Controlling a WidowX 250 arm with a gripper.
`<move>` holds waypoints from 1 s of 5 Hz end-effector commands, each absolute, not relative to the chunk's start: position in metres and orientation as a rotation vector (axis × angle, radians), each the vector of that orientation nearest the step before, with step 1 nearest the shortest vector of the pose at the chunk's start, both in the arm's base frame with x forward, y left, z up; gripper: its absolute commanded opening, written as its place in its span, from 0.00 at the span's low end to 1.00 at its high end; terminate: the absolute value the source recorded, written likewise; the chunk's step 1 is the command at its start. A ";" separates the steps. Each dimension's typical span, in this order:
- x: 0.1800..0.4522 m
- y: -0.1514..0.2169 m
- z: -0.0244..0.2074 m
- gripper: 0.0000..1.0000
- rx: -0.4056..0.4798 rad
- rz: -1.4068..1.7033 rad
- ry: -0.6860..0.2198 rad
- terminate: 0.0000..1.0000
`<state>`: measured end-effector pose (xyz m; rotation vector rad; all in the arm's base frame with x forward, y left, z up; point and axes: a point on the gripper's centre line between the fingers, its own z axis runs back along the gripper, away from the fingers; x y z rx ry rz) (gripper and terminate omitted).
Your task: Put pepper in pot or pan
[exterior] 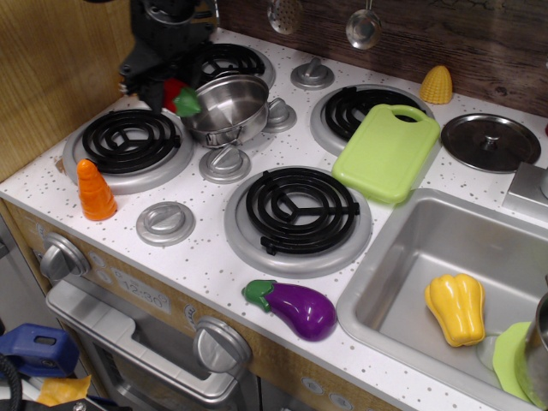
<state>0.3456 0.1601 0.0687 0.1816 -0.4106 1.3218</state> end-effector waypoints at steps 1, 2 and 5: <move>0.375 0.146 0.093 1.00 0.060 1.308 -0.572 0.00; 0.389 0.141 0.082 1.00 -0.013 1.280 -0.612 0.00; 0.396 0.141 0.084 1.00 -0.052 1.259 -0.636 1.00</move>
